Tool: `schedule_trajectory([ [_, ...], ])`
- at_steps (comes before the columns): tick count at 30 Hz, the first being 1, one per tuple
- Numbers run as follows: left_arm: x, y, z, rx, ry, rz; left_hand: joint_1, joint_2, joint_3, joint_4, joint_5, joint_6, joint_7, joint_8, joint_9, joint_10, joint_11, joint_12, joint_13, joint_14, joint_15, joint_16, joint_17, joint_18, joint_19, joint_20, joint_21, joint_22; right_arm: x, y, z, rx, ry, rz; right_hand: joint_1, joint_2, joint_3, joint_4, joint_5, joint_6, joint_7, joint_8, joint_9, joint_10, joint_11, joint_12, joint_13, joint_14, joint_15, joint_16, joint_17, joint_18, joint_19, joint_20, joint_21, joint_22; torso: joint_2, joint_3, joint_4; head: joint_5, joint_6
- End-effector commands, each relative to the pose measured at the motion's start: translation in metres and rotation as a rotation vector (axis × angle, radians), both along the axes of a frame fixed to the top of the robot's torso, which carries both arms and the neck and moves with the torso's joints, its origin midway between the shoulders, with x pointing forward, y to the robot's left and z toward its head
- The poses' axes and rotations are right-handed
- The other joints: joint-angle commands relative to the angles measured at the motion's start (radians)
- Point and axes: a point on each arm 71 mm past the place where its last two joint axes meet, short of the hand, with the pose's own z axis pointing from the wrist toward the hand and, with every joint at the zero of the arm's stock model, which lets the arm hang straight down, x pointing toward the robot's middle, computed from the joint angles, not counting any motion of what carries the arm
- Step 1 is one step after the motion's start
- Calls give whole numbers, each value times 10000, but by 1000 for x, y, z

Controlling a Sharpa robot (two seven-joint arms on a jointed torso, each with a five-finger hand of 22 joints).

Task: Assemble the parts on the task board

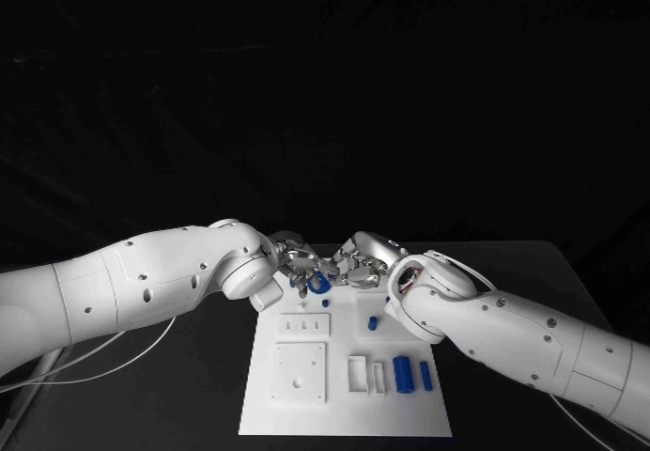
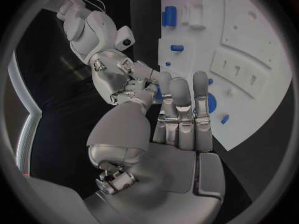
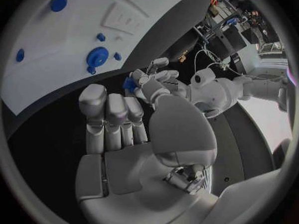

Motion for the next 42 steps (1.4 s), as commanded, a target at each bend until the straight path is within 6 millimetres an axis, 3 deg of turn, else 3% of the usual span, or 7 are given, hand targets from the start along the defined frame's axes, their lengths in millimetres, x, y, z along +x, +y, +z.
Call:
schedule_trajectory([
  [1, 0, -4, 2, -152, -184, -87, -80, -252, 1062, -932, 90, 618, -469, 133, 1339, 457, -123, 94, -23, 37, -106, 35, 17, 8, 19, -67, -74, 17, -2, 4, -1, -47, 23, 235, -54, 12, -57, 108, -32, -120, 66, 35, -1, -76, -33, -134, -58, 16, 18, -80, -63, 16, 208, -52, -97, 1000, 0, 3, 1, 9, -15],
  [8, 0, -5, 3, -138, -285, -20, -211, -510, 1191, -821, 318, 960, -604, 97, 2922, 477, -124, 439, -88, 161, -96, 97, 67, 47, 120, -26, -141, 108, -1, 1, -2, 110, -14, 111, -287, -319, -477, 428, 175, -1014, 277, 27, -32, -299, 96, -484, -287, -61, 107, -374, -273, 66, 141, 16, -516, 904, -5, -3, -6, 22, -14],
  [21, 0, -3, 3, -53, -405, 52, -325, -816, 1420, -884, 1474, 1134, -658, 47, 3537, 491, -159, 816, -152, 263, -118, 262, 233, 93, 174, -30, -104, 301, -1, -14, -6, 524, -86, -166, 280, -593, -2399, 1315, 748, -2890, 630, 29, -34, -1026, 382, -1129, -999, -445, 338, -1014, -849, 290, -46, 266, -2227, 588, -1, 9, -15, 56, -73],
  [23, 0, -2, 3, 0, -445, 69, -348, -844, 1468, -887, 1559, 1151, -663, 38, 3592, 489, -161, 867, -159, 256, -116, 303, 276, 101, 169, -26, -92, 341, -3, -19, -8, 517, -3, -80, 462, -784, -2672, 1642, 1055, -3716, 697, 5, -64, -1408, 422, -1702, -1817, -608, 385, -1152, -990, 328, -134, 306, -2923, 447, -6, 12, -15, 56, -81],
  [25, 0, -1, 3, 78, -486, 91, -395, -855, 1511, -889, 1623, 1189, -672, 36, 3655, 490, -155, 902, -181, 253, -104, 320, 308, 123, 166, -1, -86, 387, -5, -27, -11, 454, 145, 4, 806, -1108, -3457, 2504, 1843, -5397, 817, -95, -175, -1702, 517, -1771, -2211, -770, 462, -1260, -1106, 382, -224, 375, -3460, 374, 1, 0, 18, 51, -101],
  [29, -1, 1, 3, 182, -490, 148, -432, -852, 1522, -891, 1641, 1220, -678, 41, 3679, 490, -154, 922, -186, 260, -94, 329, 319, 132, 160, 16, -86, 406, -9, -45, -14, 357, 415, 44, 1518, -1365, -3867, 3705, 1918, -5728, 866, -113, -192, -2091, 575, -1633, -2866, -985, 515, -1395, -1340, 440, -241, 432, -4223, 333, -13, -5, 30, 99, -139],
  [42, -6, 15, -13, 748, -225, 370, -962, -551, 1511, -954, 1446, 1601, -831, 51, 4395, 481, -233, 1468, -108, 259, -107, 732, 710, 161, 212, 69, -115, 584, -3, -111, 0, 1460, 1071, -717, 1184, -976, -3425, 2636, 2282, -5359, 834, -101, -176, -2362, 549, -1511, -3478, -1142, 504, -1569, -1668, 438, -194, 426, -5053, 319, -74, 81, -127, 240, -266],
])
